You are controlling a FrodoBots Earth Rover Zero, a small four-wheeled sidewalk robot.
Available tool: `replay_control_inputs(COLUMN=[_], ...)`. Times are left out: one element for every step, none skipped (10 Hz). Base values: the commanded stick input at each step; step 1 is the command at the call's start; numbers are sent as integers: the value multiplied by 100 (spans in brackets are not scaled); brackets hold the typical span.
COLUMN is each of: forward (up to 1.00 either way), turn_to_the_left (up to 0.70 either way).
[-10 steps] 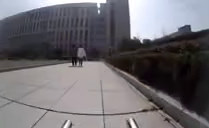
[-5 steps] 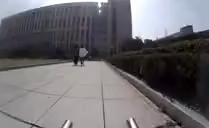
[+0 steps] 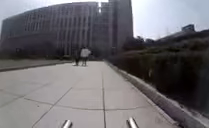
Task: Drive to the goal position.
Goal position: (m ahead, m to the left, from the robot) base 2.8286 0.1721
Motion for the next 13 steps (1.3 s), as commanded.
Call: replay_control_inputs(forward=[70, 70, 70, 70, 70, 70, 70, 70, 70, 70, 70, 70, 70], turn_to_the_left=[-33, -34, -28, -21, -15, -9, -3, 1, 1, 1, 1, 1, 1])
